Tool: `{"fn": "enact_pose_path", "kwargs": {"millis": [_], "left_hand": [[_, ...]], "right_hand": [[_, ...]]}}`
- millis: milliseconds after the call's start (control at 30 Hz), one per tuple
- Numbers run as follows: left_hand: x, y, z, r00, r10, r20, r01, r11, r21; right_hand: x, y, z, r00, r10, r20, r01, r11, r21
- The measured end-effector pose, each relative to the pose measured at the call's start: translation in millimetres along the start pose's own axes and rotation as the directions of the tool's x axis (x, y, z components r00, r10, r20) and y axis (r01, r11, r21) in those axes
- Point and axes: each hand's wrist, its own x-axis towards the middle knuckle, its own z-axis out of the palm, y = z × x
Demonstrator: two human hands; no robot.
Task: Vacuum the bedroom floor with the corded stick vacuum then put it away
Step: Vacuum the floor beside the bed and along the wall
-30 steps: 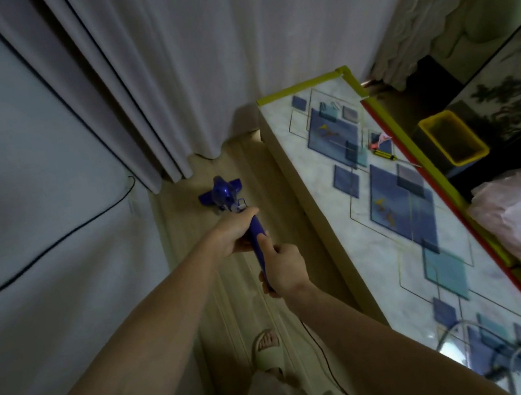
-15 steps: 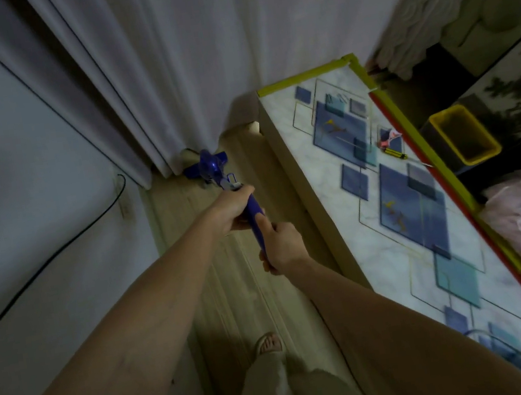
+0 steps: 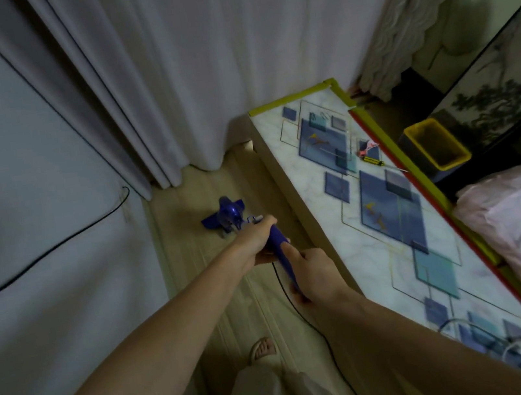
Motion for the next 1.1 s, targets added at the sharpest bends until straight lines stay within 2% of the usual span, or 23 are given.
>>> {"fn": "enact_pose_path", "kwargs": {"millis": [133,267,433,533,700,867,1100], "left_hand": [[-38,-36,20,0.998,0.002,0.066,-0.001,1.0,-0.017],[-80,-72,41,0.995,-0.01,0.102,0.003,0.998,0.068],[-126,-98,48,0.988,-0.027,0.151,-0.026,0.94,0.341],[-135,-105,38,0.988,-0.026,0.151,-0.039,0.909,0.415],[-124,-113,21,0.993,-0.019,0.112,-0.014,0.958,0.286],[-102,-106,19,0.995,-0.024,0.093,0.005,0.981,0.195],[-47,-49,27,0.996,-0.009,0.088,-0.002,0.991,0.13]], "right_hand": [[-55,23,-14,1.0,-0.003,-0.022,0.003,1.0,-0.005],[-113,50,-20,0.997,0.04,-0.059,-0.038,0.998,0.043],[-173,72,5,0.991,0.133,-0.007,-0.12,0.911,0.395],[-182,82,29,0.994,0.109,-0.006,-0.092,0.869,0.486],[-166,89,37,0.998,0.055,-0.034,-0.037,0.915,0.403],[-135,89,25,1.0,0.026,0.007,-0.027,0.966,0.258],[-66,52,1,0.999,0.02,-0.043,-0.012,0.983,0.181]]}}
